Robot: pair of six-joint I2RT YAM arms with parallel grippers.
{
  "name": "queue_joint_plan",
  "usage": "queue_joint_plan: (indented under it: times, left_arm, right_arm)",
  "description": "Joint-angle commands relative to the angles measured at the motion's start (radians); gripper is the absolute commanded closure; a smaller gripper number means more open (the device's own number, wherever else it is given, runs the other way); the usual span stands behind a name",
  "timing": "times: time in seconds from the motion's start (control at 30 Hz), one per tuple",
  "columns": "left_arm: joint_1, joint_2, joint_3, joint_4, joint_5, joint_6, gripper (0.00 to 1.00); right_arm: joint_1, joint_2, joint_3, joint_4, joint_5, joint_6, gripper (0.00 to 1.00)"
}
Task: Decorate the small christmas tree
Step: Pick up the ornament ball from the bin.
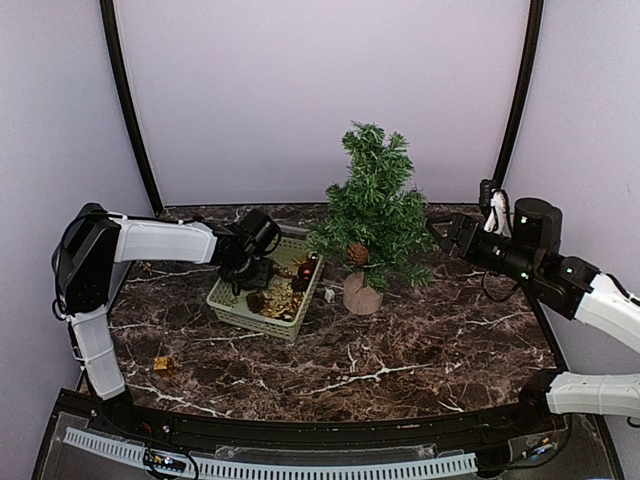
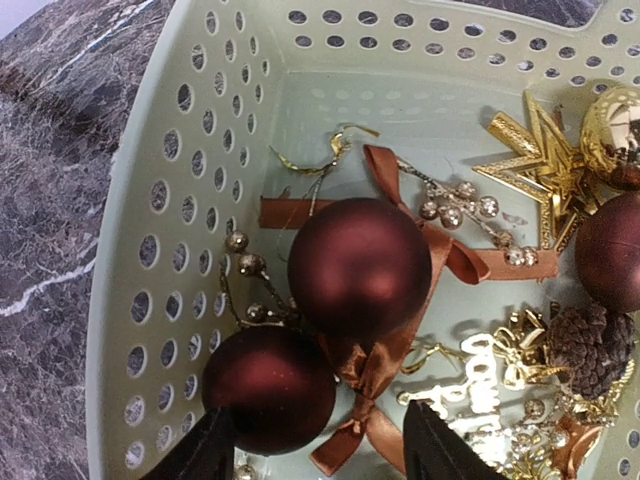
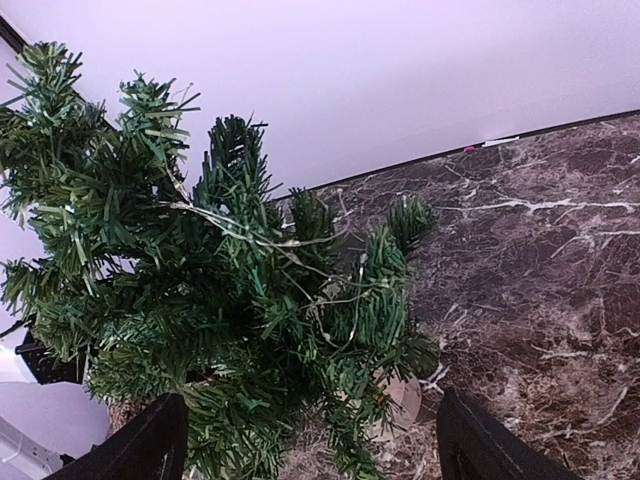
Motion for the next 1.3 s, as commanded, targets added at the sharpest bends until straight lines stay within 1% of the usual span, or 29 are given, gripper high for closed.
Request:
queue_joint_plan:
  times: [0.0, 0.3, 0.5, 0.57, 0.6, 0.73, 0.83, 0.93, 1.1, 1.27]
  left_arm:
    - [0.004, 0.041, 0.02, -0.06, -0.074, 0.012, 0.4]
    - [0.004, 0.096, 0.026, 0.009, 0.0, 0.048, 0.41]
    - [0.005, 0.114, 0.038, 0.024, -0.024, 0.066, 0.4]
    - [0.006, 0.115, 0.043, 0.028, -0.041, 0.071, 0.38]
    - [0.008, 0.118, 0.046, 0.029, -0.055, 0.072, 0.34]
    - [0.02, 0.118, 0.052, 0.053, -0.056, 0.079, 0.28]
    - [0.02, 0.118, 0.062, 0.077, -0.05, 0.089, 0.26]
    - [0.021, 0.116, 0.067, 0.097, -0.058, 0.1, 0.26]
    - [0.022, 0.114, 0.075, 0.14, -0.081, 0.111, 0.31]
    - [0.034, 0.129, 0.091, 0.131, -0.081, 0.104, 0.32]
  right_arm:
    - [-0.021, 0.015, -0.016, 0.079, -0.071, 0.017, 0.14]
    - [-0.04, 0.05, -0.026, 0.132, -0.113, 0.036, 0.14]
    - [-0.049, 0.066, -0.025, 0.141, -0.134, 0.043, 0.14]
    - [-0.051, 0.073, -0.024, 0.146, -0.143, 0.044, 0.15]
    - [-0.052, 0.076, -0.024, 0.149, -0.15, 0.045, 0.14]
    - [-0.054, 0.085, -0.028, 0.168, -0.17, 0.053, 0.15]
    - [-0.054, 0.094, -0.03, 0.177, -0.179, 0.056, 0.15]
    - [-0.055, 0.099, -0.031, 0.183, -0.184, 0.06, 0.15]
    - [-0.057, 0.106, -0.033, 0.188, -0.189, 0.063, 0.15]
    - [-0.061, 0.117, -0.031, 0.196, -0.199, 0.064, 0.15]
